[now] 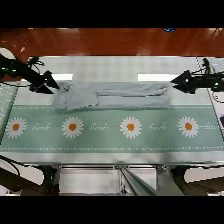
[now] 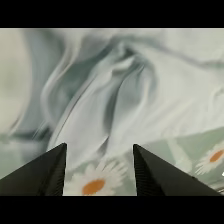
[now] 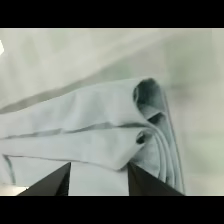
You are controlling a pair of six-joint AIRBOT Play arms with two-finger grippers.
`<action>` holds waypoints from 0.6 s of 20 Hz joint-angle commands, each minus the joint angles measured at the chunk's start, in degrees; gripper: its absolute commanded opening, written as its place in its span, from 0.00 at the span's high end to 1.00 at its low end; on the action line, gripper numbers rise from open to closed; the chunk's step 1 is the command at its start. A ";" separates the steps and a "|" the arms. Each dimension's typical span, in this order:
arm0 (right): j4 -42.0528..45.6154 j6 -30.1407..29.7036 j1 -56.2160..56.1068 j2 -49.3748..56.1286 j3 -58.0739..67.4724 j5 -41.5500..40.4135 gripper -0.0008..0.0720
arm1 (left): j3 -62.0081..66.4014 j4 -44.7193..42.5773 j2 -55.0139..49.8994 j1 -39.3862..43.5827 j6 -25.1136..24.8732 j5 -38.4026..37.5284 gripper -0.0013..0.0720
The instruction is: Fold the shirts.
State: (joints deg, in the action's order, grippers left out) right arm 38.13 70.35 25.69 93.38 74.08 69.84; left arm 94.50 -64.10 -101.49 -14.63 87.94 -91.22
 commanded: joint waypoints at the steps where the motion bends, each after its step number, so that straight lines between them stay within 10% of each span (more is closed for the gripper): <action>1: 1.88 0.50 8.52 -6.71 2.45 6.12 0.42 | 1.07 -5.79 9.53 -3.69 -1.03 0.96 0.29; 5: 12.33 1.64 15.23 -18.99 -7.50 -4.09 0.42 | -15.52 -2.75 29.14 -1.92 -2.47 20.76 0.29; 12: 6.64 1.97 10.84 -13.99 -22.75 -10.82 0.42 | -50.77 0.24 52.04 11.47 -1.86 33.22 0.29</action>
State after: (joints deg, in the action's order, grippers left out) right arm 47.42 72.62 38.72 76.88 55.00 61.28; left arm 54.52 -64.73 -56.97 -7.62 84.36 -64.66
